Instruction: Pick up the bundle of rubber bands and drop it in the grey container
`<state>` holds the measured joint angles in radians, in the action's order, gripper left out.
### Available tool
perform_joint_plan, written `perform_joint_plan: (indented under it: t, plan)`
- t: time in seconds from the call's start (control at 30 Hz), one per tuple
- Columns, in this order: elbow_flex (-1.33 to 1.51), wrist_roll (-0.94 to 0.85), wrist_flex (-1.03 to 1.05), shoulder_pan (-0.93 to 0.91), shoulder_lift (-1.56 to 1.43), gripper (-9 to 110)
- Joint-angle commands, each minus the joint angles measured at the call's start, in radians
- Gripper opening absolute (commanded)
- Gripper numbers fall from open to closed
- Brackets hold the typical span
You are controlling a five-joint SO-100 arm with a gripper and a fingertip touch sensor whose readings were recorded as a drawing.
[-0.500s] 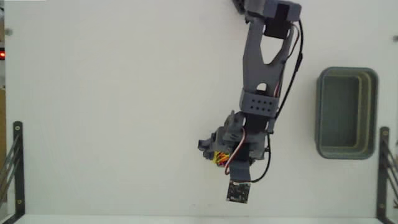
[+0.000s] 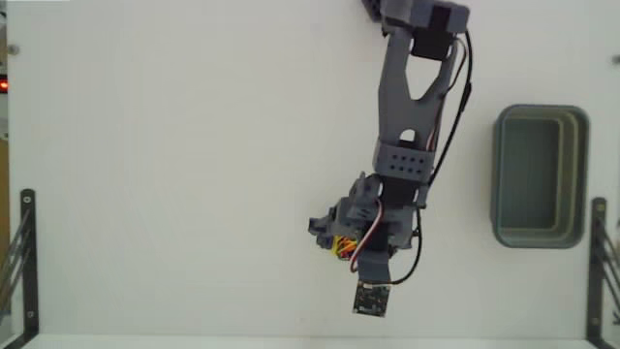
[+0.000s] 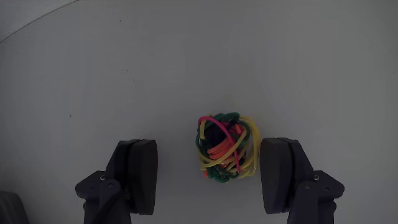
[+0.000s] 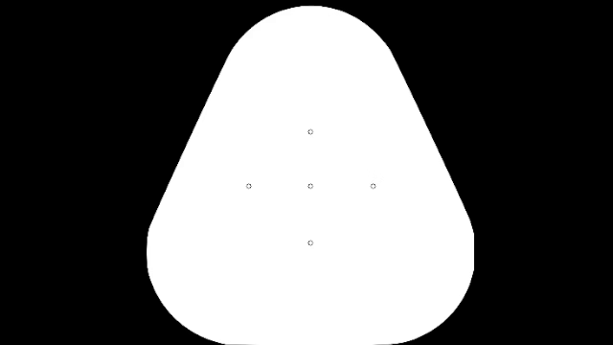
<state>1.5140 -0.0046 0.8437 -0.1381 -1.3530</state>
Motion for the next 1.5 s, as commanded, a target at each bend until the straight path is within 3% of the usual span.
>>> perform_joint_plan:
  t: [0.0,1.47]
  plan:
    - [-0.001,0.005,-0.018,-0.002,-0.036,101]
    - [-0.001,0.005,-0.018,-0.002,-0.036,90]
